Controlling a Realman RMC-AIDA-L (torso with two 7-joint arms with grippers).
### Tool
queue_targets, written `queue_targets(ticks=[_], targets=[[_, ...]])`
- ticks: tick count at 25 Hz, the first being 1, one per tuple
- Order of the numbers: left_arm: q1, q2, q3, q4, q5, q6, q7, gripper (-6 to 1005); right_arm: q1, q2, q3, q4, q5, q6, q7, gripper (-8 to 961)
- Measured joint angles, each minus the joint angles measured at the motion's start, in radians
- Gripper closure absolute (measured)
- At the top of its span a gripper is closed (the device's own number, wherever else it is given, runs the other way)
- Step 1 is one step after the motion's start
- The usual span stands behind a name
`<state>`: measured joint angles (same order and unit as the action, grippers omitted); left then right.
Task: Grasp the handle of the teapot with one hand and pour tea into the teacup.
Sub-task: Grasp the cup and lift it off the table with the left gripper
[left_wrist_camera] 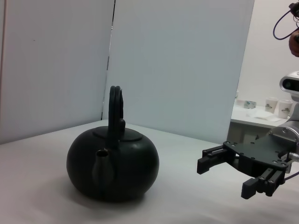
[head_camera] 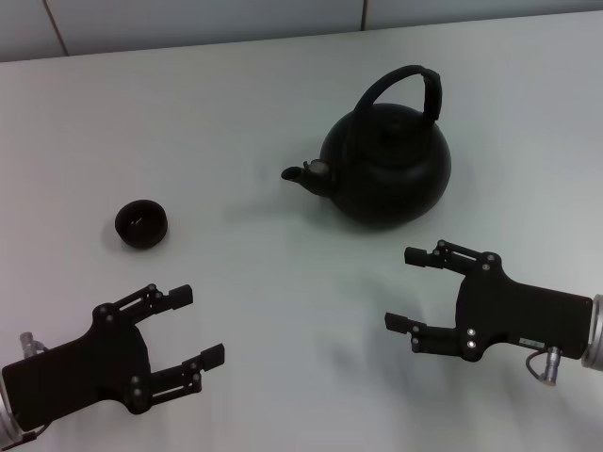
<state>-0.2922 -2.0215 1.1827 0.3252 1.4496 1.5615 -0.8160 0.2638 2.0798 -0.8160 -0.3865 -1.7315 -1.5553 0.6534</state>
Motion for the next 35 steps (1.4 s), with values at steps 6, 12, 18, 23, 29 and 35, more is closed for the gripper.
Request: queue_targets(ticks=[6, 12, 18, 23, 29, 35], targets=[[0.001, 0.0, 0.0, 0.0, -0.001, 0.0, 0.0, 187, 0.0, 0.0, 0.0, 0.0, -0.001, 0.0, 0.0, 143], [-0.003, -0.001, 0.0, 0.0, -0.002, 0.0, 0.0, 189, 0.0, 0.0, 0.0, 0.0, -0.002, 0.0, 0.0, 143], [-0.004, -0.002, 0.0, 0.0, -0.003, 0.001, 0.0, 190, 0.0, 0.0, 0.0, 0.0, -0.002, -0.001, 0.0, 144], [-0.004, -0.003, 0.0, 0.0, -0.004, 0.001, 0.0, 191, 0.002, 0.0, 0.0, 0.0, -0.002, -0.002, 0.0, 144], [-0.005, -0.003, 0.0, 0.0, -0.005, 0.0, 0.0, 192, 0.008, 0.0, -0.001, 0.0, -0.003, -0.002, 0.0, 143], [-0.005, -0.005, 0.0, 0.0, -0.005, 0.0, 0.0, 194, 0.01, 0.0, -0.002, 0.0, -0.004, 0.0, 0.0, 147]])
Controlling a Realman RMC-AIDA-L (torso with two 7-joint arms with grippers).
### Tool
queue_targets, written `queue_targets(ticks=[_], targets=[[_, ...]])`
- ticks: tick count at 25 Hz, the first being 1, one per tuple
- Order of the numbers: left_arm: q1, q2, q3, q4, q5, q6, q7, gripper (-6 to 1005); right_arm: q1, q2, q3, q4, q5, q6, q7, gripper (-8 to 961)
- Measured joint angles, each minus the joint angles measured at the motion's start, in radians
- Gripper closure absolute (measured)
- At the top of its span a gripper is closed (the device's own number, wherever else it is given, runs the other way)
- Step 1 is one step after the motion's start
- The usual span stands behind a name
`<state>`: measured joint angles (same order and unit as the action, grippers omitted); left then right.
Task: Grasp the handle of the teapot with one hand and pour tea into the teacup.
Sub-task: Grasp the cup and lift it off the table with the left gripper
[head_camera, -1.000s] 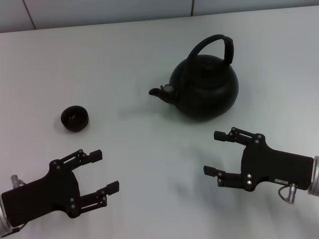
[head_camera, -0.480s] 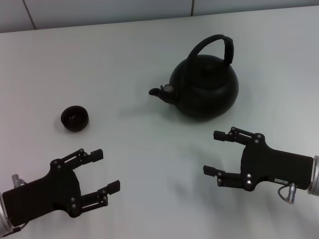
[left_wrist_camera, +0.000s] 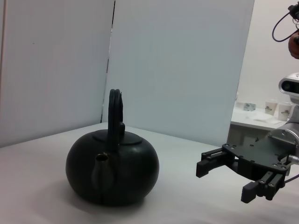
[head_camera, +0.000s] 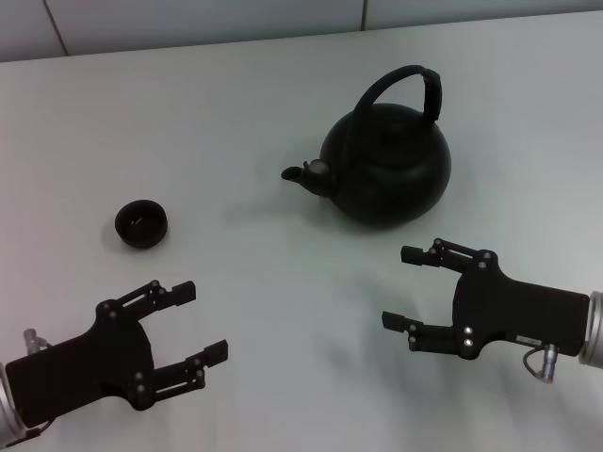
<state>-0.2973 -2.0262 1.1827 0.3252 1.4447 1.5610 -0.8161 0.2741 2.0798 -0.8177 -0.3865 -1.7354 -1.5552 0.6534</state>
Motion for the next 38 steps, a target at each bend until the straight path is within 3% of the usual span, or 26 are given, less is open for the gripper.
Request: queue_targets(ticks=[4, 7, 8, 9, 11, 13, 14, 16, 26, 31, 38], targets=[[0.006, -0.004, -0.009, 0.0, -0.001, -0.001, 0.002, 195, 0.0, 0.0, 0.0, 0.0, 0.0, -0.001, 0.0, 147], [0.014, -0.015, -0.12, 0.0, -0.001, -0.009, 0.023, 195, 0.001, 0.0, 0.001, 0.0, 0.003, -0.002, 0.0, 147], [0.014, -0.015, -0.12, 0.0, -0.001, -0.009, 0.023, 195, 0.0, 0.0, 0.002, 0.0, 0.004, -0.002, 0.0, 147], [0.024, -0.028, -0.243, -0.005, -0.002, -0.021, 0.077, 196, 0.0, 0.0, 0.003, 0.0, 0.004, -0.002, 0.0, 147], [0.031, -0.038, -0.349, -0.014, -0.002, -0.029, 0.137, 196, 0.0, 0.0, 0.005, 0.0, 0.005, -0.002, 0.0, 147], [0.032, -0.041, -0.395, -0.024, -0.002, -0.033, 0.164, 197, -0.001, 0.0, 0.006, 0.0, 0.005, -0.002, 0.0, 147], [0.027, -0.042, -0.488, -0.063, -0.003, -0.042, 0.219, 197, 0.0, 0.0, 0.007, 0.0, 0.006, -0.003, 0.0, 147], [0.022, -0.04, -0.517, -0.085, -0.004, -0.043, 0.239, 197, 0.0, 0.0, 0.009, 0.0, 0.006, -0.003, 0.0, 147], [0.02, -0.04, -0.501, -0.089, 0.005, -0.094, 0.253, 199, 0.003, 0.0, 0.011, 0.0, 0.007, -0.003, 0.0, 148], [0.013, -0.041, -0.394, -0.088, 0.006, -0.249, 0.287, 200, 0.004, 0.001, 0.01, 0.0, 0.008, -0.003, 0.0, 148], [-0.005, -0.044, -0.361, -0.09, 0.005, -0.28, 0.29, 202, 0.004, 0.002, 0.011, 0.0, 0.008, -0.003, 0.0, 148]])
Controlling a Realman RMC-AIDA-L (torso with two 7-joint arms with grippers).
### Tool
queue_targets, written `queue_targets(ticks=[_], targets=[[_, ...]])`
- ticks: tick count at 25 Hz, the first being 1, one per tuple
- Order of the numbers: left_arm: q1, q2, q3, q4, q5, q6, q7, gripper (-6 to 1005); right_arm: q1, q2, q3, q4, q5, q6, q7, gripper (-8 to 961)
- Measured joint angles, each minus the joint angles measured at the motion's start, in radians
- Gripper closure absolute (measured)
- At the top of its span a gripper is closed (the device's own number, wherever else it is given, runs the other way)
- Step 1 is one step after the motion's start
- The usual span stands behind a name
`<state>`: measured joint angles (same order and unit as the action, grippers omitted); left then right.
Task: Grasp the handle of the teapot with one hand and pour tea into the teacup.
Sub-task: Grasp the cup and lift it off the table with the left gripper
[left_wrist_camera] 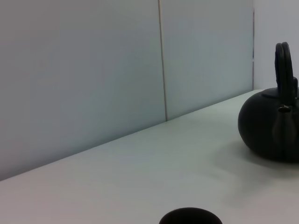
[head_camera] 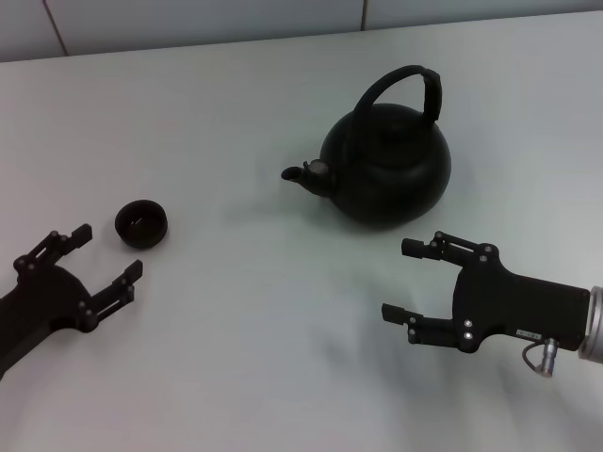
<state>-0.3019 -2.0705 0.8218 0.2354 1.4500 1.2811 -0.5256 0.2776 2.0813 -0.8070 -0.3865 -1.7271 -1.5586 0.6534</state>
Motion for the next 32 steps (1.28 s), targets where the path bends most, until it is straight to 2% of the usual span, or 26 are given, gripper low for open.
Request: queue_targets(ticks=[11, 32], targets=[[-0.072, -0.003, 0.002, -0.025, 0.0, -0.076, -0.01, 204, 0.004, 0.003, 0.0, 0.003, 0.0, 0.0, 0.0, 148], [-0.143, -0.008, 0.012, -0.042, 0.002, -0.176, -0.031, 209, 0.023, 0.002, 0.0, 0.025, 0.003, 0.0, -0.011, 147]])
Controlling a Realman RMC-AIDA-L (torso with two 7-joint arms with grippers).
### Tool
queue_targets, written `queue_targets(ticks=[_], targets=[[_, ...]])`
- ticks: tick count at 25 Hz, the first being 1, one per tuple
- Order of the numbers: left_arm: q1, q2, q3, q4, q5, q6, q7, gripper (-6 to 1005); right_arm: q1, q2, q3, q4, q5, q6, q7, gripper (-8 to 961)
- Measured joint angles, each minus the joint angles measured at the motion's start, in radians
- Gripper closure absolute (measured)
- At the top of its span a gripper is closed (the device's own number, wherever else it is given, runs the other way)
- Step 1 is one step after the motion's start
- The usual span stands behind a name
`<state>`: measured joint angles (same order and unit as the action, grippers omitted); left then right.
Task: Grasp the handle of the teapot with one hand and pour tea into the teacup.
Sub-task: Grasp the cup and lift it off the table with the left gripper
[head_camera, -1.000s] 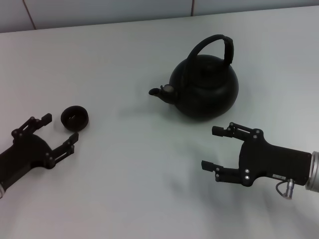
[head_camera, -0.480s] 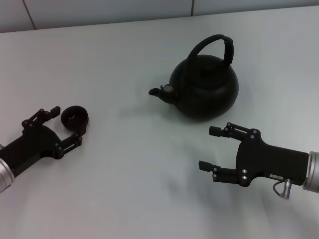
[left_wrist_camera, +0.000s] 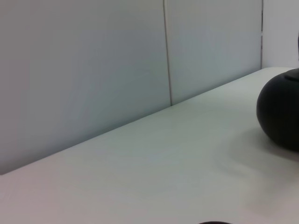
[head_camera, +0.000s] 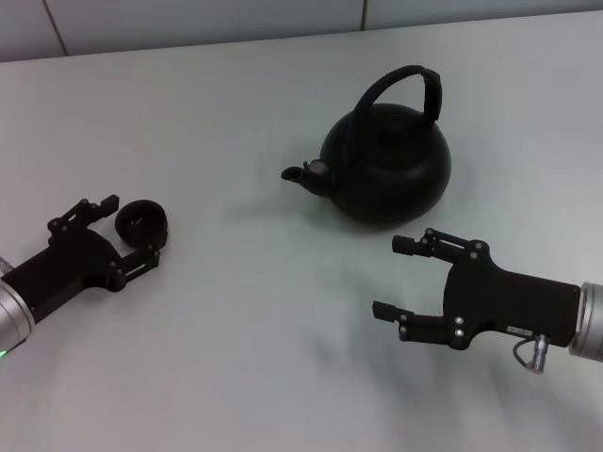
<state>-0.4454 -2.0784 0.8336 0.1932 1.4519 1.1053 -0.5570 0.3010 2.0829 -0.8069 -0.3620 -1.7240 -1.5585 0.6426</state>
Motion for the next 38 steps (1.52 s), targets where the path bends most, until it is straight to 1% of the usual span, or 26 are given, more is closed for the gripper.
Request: queue_targets(ticks=[7, 11, 18, 23, 30, 33, 35, 38], targets=[[-0.004, 0.0, 0.007, -0.002, 0.0, -0.012, -0.011, 211, 0.0, 0.001, 0.0, 0.001, 0.0, 0.0, 0.0, 146], [-0.013, 0.0, 0.035, -0.002, -0.001, -0.025, -0.035, 211, 0.0, 0.002, 0.0, 0.011, 0.0, 0.0, -0.001, 146], [-0.013, 0.0, 0.036, -0.002, -0.007, -0.023, -0.037, 213, 0.0, 0.0, 0.0, 0.014, 0.0, -0.004, -0.002, 146], [-0.013, 0.0, 0.037, -0.002, -0.007, -0.01, -0.037, 320, 0.001, 0.0, 0.0, 0.016, 0.0, -0.005, -0.002, 146], [-0.012, 0.001, 0.041, 0.0, -0.006, 0.063, -0.051, 319, 0.004, 0.0, 0.0, 0.015, 0.0, -0.006, -0.002, 146], [-0.033, 0.0, 0.078, -0.002, -0.006, 0.08, -0.071, 319, 0.004, 0.0, 0.001, 0.015, 0.0, -0.007, -0.002, 146], [-0.055, -0.001, 0.106, -0.011, -0.007, 0.081, -0.081, 320, 0.003, 0.0, 0.001, 0.015, 0.001, -0.008, -0.001, 145], [-0.101, -0.001, 0.122, -0.044, -0.007, 0.079, -0.086, 320, 0.0, 0.0, 0.002, 0.016, 0.007, -0.01, -0.001, 145]])
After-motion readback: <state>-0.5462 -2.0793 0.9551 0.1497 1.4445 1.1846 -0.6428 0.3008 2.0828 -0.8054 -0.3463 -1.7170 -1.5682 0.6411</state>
